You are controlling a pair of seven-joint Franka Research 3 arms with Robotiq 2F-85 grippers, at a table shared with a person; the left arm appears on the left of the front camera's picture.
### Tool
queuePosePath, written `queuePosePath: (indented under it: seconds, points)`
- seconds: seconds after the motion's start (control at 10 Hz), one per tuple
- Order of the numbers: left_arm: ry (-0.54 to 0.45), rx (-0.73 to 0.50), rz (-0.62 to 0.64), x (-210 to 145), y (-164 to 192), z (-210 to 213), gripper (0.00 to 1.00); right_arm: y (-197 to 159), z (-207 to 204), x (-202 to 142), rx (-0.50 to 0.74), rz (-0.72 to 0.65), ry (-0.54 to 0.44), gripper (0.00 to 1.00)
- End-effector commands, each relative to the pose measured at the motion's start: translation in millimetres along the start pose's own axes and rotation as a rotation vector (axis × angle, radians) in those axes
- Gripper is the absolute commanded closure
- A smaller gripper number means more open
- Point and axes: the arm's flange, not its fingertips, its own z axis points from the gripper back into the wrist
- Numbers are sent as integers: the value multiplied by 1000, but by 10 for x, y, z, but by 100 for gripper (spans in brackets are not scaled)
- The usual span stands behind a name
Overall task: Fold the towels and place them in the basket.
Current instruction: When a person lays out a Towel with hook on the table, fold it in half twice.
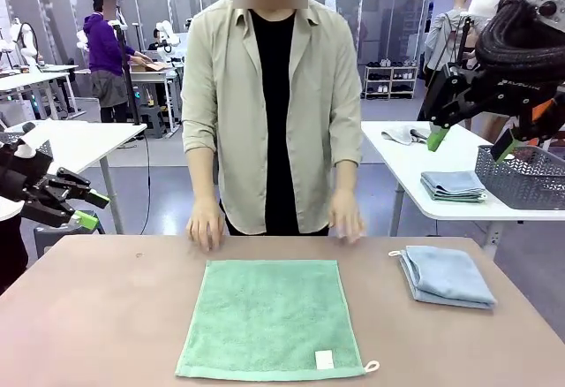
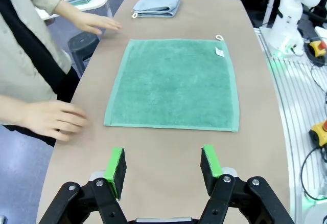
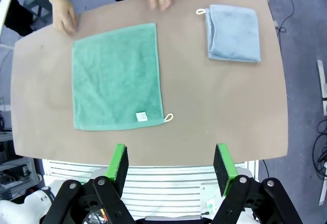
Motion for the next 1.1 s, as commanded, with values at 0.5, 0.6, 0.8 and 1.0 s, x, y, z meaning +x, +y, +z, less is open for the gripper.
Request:
queuePosePath:
  seconds: [0.5, 0.6, 0.8, 1.0]
  points:
    - [545, -111, -3, 1491, -165, -917, 25, 688, -576, 147, -60, 752, 189, 16]
    - [621, -135, 7, 1598, -246, -1120, 25, 728, -797, 70, 13, 923, 225, 16]
    - [732, -155, 29, 1742, -390, -1448, 25, 773, -1353, -188, 122, 1172, 290, 16]
    - [815, -182, 51, 1769, -514, -1746, 25, 810, -1878, -406, 223, 1428, 268, 16]
